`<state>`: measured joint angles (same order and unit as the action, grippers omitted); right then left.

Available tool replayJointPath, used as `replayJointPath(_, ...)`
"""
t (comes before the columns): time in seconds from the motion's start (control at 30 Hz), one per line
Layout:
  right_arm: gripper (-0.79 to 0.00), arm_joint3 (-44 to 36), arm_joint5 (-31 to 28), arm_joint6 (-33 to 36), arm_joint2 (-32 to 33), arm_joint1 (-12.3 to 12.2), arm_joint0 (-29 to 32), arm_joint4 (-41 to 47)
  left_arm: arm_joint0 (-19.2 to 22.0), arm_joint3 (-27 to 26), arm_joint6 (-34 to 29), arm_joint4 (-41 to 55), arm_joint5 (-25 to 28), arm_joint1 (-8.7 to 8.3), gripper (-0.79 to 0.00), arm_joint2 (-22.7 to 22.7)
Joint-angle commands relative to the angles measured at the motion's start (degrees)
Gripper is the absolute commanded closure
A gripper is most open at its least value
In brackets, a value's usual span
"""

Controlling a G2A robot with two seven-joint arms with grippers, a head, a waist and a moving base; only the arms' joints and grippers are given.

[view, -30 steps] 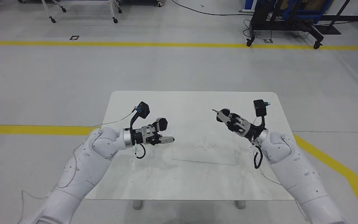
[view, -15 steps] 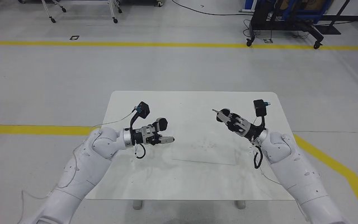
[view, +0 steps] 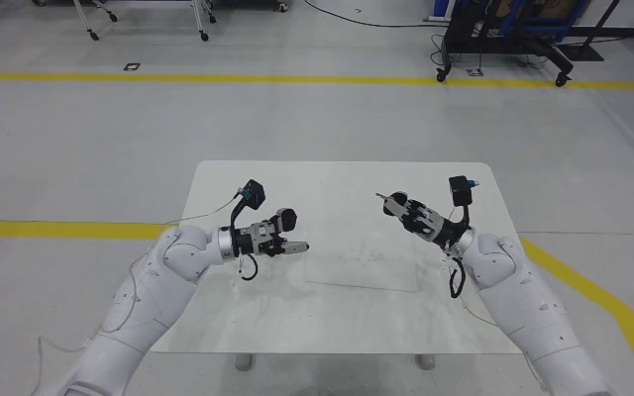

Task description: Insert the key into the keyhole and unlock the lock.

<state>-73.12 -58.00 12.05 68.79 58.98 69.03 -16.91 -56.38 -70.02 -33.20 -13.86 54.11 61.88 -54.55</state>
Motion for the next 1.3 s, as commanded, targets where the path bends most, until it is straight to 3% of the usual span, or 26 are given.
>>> replayJointPath(0.0, 0.000, 0.0, 0.0, -0.1, 0.0, 0.0, 0.0, 0.0, 0.0, 0.0, 0.0, 0.0, 0.0, 0.00, -0.785, 0.0)
replayJointPath(0.47, 0.000, 0.0, 0.0, -0.1, 0.0, 0.0, 0.0, 0.0, -0.3, -0.4, 0.8, -0.5, -0.9, -0.01, -0.785, -0.2)
replayJointPath(0.77, 0.000, 0.0, 0.0, -0.1, 0.0, 0.0, 0.0, 0.0, -3.7, -4.5, 6.8, -14.1, -5.0, -2.01, -0.785, -8.2)
replayJointPath(0.87, 0.000, 0.0, 0.0, -0.1, 0.0, 0.0, 0.0, 0.0, -6.0, -8.4, 6.0, -22.6, -9.0, -3.14, -0.785, -11.5)
replayJointPath(1.0, 0.000, 0.0, 0.0, -0.1, 0.0, 0.0, 0.0, 0.0, -10.4, -15.1, 4.0, -35.2, -18.6, -4.11, -0.785, -13.6)
replayJointPath(1.13, 0.000, 0.0, 0.0, -0.1, 0.0, 0.0, 0.0, 0.0, -12.3, -17.9, -3.1, -39.1, -22.0, -4.19, -0.785, -11.4)
replayJointPath(1.27, 0.000, 0.0, 0.0, -0.1, 0.0, 0.0, 0.0, 0.0, -10.8, -16.8, -7.0, -39.2, -24.0, -3.62, -0.785, -8.6)
